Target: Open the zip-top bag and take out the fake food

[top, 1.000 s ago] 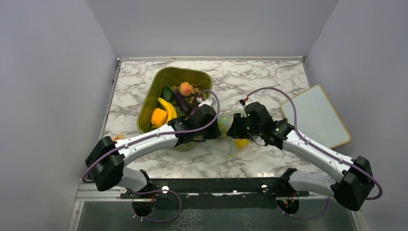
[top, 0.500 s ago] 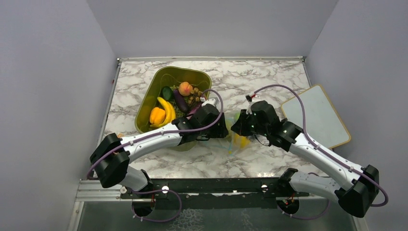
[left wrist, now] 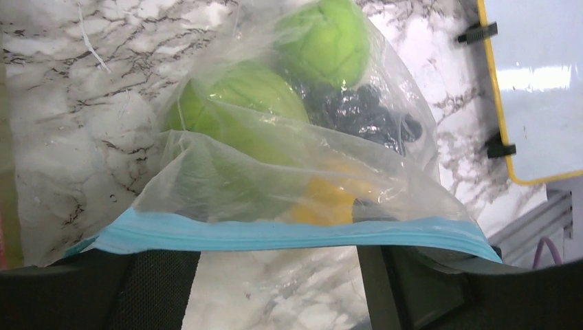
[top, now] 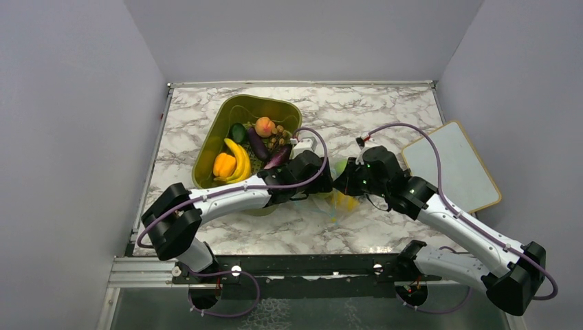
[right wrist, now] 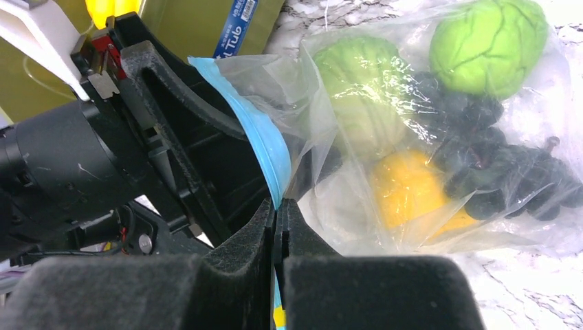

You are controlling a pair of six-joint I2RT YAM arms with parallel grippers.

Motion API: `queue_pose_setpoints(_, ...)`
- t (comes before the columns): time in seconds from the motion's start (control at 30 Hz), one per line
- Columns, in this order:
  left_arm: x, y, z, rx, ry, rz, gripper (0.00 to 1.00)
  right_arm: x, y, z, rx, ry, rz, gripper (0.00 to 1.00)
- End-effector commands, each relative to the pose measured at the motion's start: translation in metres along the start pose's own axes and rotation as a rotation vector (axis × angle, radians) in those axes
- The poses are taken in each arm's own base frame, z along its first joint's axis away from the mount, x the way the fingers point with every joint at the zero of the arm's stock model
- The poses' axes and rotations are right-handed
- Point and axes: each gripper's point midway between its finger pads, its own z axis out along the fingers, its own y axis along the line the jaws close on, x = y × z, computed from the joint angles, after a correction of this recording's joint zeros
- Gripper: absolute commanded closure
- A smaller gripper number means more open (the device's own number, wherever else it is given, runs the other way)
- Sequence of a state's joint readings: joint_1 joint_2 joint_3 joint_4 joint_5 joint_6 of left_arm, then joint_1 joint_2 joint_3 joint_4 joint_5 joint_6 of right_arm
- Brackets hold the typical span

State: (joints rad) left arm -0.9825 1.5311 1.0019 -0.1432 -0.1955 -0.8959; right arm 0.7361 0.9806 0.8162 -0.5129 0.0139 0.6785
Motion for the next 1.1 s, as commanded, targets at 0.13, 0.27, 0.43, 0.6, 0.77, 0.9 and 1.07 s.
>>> queue_pose_setpoints(0.13,-0.009,0.017,0.019,-0.105,-0.170,-0.132,0.19,0.001,-0.001,-0.004,0.000,-0.014,0.031,0.99)
queue_pose_setpoints(0.27,-0.009,0.013,0.015,-0.106,-0.210,-0.178,0.18,0.004,-0.004,-0.003,0.005,-0.010,0.037,0.99)
queue_pose_setpoints(0.43,-0.007,0.014,0.017,-0.122,-0.237,-0.227,0.18,0.004,-0.003,-0.004,0.003,-0.012,0.049,0.99)
queue_pose_setpoints(0.6,0.002,0.024,0.025,-0.206,-0.214,-0.281,0.23,0.000,0.001,-0.007,-0.012,-0.021,0.056,0.99)
queue_pose_setpoints(0.77,0.005,0.032,0.032,-0.284,-0.215,-0.322,0.24,0.000,-0.001,-0.007,-0.004,-0.026,0.055,0.99)
queue_pose_setpoints(0.9,0.005,0.035,0.039,-0.330,-0.213,-0.300,0.23,0.002,-0.003,-0.006,0.000,-0.026,0.059,0.99)
queue_pose_setpoints(1.07,-0.004,0.033,0.038,-0.342,-0.248,-0.289,0.29,-0.002,-0.005,-0.006,0.019,-0.034,0.043,0.99)
